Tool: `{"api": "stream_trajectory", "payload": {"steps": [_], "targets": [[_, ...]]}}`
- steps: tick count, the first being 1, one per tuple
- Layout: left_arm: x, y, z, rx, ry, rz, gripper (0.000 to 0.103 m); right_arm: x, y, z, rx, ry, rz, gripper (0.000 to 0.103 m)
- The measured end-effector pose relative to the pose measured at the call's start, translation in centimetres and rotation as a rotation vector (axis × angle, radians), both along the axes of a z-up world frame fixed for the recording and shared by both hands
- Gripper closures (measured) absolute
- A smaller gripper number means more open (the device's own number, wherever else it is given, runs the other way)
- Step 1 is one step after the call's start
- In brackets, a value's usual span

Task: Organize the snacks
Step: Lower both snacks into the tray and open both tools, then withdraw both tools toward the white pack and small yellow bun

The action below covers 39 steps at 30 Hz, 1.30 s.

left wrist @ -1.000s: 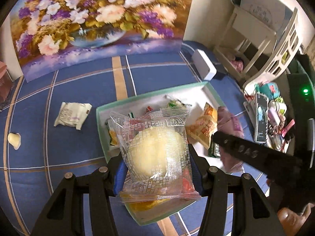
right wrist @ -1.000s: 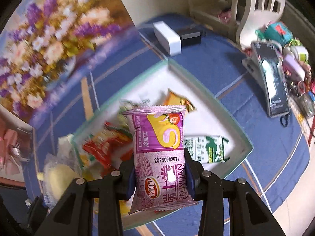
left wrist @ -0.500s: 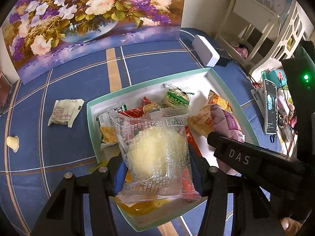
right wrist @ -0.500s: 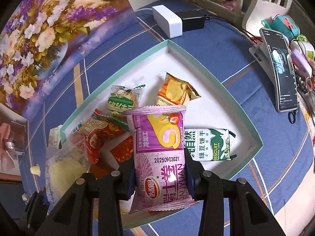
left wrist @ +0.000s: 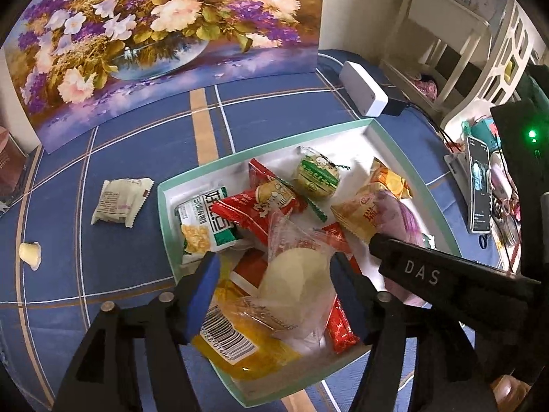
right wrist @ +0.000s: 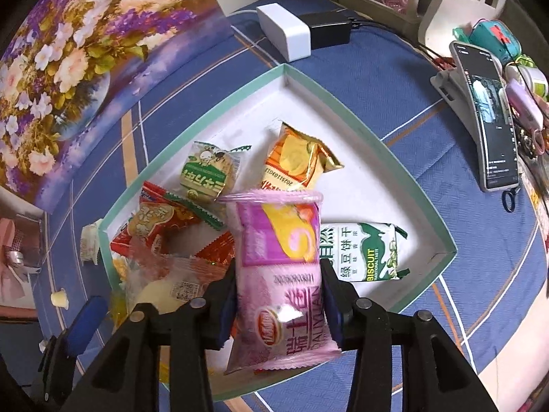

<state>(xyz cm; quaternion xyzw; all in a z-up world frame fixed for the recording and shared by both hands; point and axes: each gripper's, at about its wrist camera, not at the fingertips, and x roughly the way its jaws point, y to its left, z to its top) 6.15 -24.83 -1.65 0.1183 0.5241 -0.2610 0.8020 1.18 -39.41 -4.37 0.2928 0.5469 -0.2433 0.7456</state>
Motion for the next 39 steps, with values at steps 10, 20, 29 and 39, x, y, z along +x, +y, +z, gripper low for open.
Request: {"api": "stream_trajectory", "payload": {"steps": [10,20,29,39], "targets": [[0.6,1.2,1.8,-0.015,-0.031,0.03,0.033,-0.4,-0.2,2.5,-0.038,-0.066,-0.025,0.039],[3.0,4.8,1.8,-0.034,-0.013,0.163,0.029,-0.8,-0.3,3.5,-0.052,-0.085,-0.025,0.039],[5.4,9.5,1.6,-0.064,0.001,0.338,0.019,0.6,1.1,2.3,-0.055,-0.054,0.037,0.027],[6.6,13.1,1.3,-0.096,-0.003,0.478,0.002,1.3,2.6,3.0,-0.1,-0.074,0.089,0.007]]}}
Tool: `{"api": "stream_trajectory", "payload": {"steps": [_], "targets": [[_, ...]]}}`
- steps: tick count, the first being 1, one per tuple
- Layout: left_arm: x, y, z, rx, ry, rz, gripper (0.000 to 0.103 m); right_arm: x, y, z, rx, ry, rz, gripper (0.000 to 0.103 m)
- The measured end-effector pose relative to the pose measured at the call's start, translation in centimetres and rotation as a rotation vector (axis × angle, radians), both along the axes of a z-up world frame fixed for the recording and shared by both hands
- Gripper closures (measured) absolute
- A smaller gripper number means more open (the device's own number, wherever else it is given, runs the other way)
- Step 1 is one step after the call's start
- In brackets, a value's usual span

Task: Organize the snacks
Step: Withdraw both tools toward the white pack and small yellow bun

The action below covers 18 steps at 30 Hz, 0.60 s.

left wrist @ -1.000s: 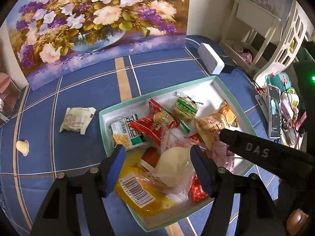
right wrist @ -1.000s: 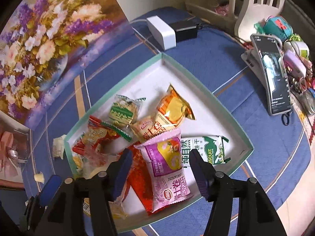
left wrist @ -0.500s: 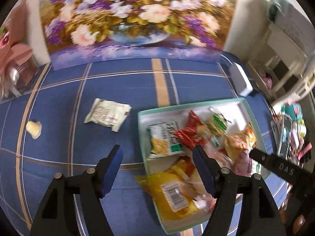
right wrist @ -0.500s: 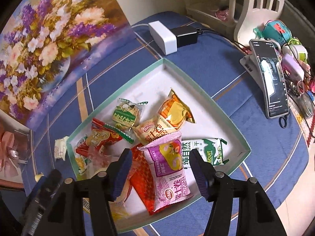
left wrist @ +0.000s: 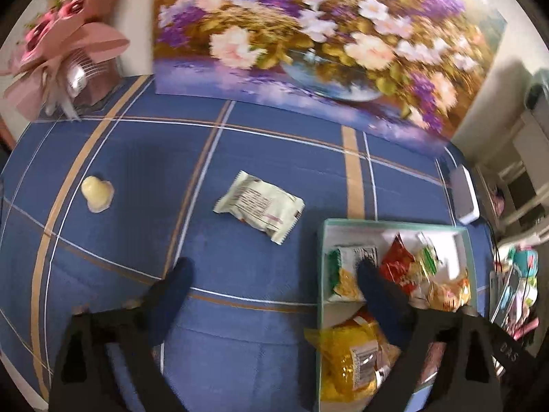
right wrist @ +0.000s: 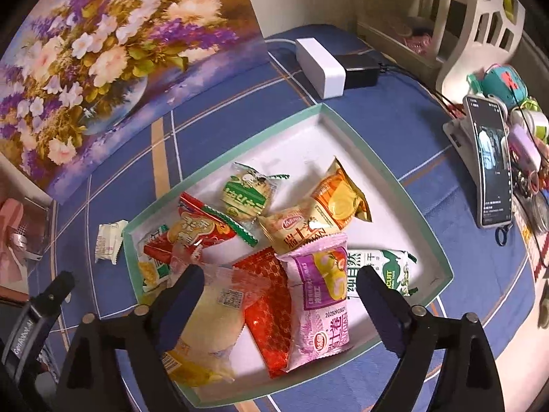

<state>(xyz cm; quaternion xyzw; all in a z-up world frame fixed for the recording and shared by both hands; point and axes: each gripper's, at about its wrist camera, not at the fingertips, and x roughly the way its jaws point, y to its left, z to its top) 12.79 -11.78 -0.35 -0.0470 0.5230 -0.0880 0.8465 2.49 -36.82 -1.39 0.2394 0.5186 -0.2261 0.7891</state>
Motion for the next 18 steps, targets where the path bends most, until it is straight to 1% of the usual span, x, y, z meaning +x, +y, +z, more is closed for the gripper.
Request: {"api": "stream_trajectory", "payload": {"steps": [1,5,11,18], "targets": [[0.1,0.3,0.0,-0.006,-0.004,0.014,0.001,0.0,0.1,0.1,-0.004,-0.008,0.002,0.0],[0.4,1.2,0.0,-0.027,0.002,0.043,0.001,0.2,0.6,0.7,-0.024,-0.047,0.018,0.0],[0.8,2.0,-0.1,-0.03,0.014,0.058,0.001,0.7,1.4,0.7,-0.043,-0.027,0.035,0.0],[1.1,2.9,0.1,-0.035,0.024,0.058,0.001,0.8,1.8,1.6,-0.065,-0.043,0.023,0.0]]}}
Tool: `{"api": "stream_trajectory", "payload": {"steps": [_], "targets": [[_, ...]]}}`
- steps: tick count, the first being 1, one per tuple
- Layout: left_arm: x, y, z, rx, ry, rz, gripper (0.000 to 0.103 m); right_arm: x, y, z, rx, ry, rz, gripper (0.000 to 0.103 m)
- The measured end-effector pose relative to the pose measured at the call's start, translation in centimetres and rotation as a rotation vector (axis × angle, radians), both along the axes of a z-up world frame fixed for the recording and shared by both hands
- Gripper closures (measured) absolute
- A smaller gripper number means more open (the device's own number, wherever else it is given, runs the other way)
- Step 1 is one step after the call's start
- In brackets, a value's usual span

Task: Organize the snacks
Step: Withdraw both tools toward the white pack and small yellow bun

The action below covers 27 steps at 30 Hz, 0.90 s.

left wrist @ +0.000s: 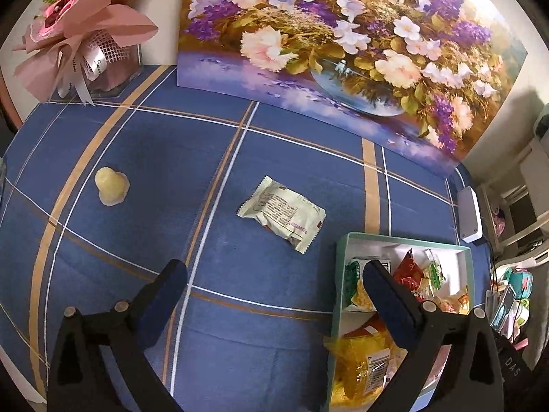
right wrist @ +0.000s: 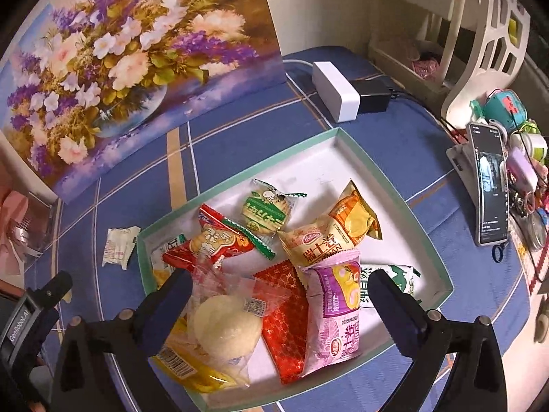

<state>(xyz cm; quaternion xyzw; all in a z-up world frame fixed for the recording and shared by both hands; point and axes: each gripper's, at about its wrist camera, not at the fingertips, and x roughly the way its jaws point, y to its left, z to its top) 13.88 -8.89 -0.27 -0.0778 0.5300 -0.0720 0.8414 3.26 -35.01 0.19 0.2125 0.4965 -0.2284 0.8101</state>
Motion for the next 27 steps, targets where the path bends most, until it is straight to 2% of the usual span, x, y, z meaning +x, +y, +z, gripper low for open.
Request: {"api": "stream_trajectory", "payload": {"steps": [4,19,27], "targets": [[0.4,1.3,0.8,0.012,-0.022,0.015,0.001,0.5,1.0,0.5,-0.023,-0.007,-0.002,0.0],[1.4,10.0,3.1,0.089,-0.084,0.178,0.001,5.2,10.9,0.1,-0.095,0.025,0.219,0.0],[1.8,13.8,3.5,0.13,-0.09,0.22,0.001,7.0,14.8,-0.5,-0.093,0.027,0.3,0.0]]}}
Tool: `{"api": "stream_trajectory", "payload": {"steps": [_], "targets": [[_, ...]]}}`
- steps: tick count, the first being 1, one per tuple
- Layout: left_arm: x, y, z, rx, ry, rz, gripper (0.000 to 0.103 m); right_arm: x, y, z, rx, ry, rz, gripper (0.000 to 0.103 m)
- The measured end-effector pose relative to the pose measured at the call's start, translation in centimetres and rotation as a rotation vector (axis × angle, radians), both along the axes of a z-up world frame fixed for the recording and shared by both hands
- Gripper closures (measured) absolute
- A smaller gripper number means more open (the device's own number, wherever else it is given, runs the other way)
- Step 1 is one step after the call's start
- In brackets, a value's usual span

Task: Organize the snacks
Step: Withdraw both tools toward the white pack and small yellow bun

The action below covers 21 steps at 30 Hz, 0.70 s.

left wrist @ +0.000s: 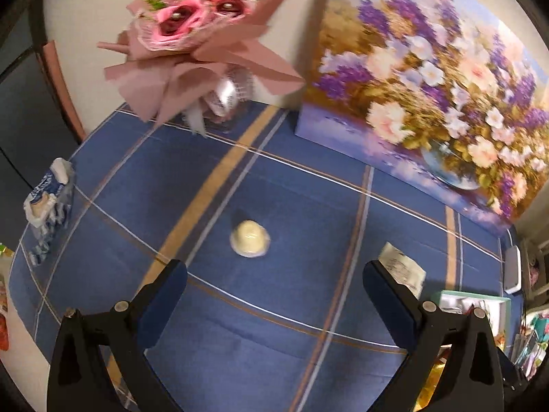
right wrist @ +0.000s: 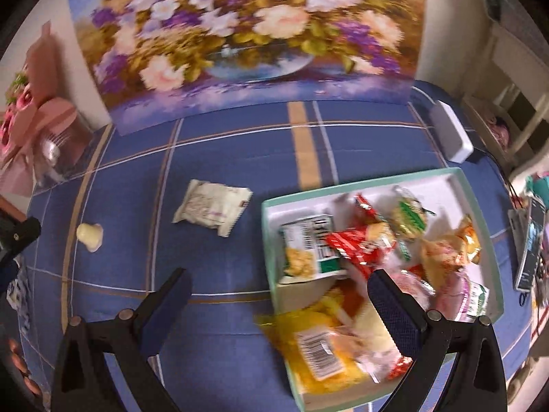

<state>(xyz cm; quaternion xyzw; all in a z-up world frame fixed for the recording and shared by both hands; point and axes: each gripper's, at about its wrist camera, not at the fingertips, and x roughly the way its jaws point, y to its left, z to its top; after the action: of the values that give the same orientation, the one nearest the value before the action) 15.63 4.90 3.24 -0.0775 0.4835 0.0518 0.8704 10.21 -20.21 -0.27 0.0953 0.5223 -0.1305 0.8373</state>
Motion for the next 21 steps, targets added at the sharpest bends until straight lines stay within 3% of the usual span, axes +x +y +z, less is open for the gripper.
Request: {"api": "stream_trajectory", "payload": {"steps": [10,21], "targets": [[1.3,5.1,-1.5,-0.08,0.039,0.082,0.001,2.6,2.6,-1.1,0.067,0.004,0.056,0.0],[4.1,6.6,-4.5,-0.145,0.09,0.075,0.001,6.4,3.8,-2.7,0.12,0.007,0.065,0.0]]}}
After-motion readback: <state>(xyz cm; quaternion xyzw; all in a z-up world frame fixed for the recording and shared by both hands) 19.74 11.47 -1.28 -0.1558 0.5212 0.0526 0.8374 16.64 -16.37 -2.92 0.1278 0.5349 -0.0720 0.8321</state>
